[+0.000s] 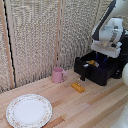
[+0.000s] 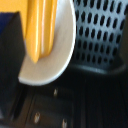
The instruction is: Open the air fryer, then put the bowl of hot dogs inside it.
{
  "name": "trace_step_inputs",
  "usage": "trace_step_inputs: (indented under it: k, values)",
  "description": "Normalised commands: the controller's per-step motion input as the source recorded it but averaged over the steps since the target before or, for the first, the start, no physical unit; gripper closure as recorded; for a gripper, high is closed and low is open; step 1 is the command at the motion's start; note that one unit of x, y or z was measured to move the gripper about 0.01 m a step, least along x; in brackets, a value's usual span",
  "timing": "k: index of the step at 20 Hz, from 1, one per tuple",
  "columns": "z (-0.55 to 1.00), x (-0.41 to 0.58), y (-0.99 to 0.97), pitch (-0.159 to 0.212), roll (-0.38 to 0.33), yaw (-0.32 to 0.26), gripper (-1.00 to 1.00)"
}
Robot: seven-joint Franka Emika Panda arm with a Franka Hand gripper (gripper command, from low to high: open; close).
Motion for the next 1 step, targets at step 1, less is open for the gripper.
trace_step_inputs:
  k: [1]
  values:
    - [0.63, 0.194, 0.04, 0.119, -0.011, 0.000, -1.00]
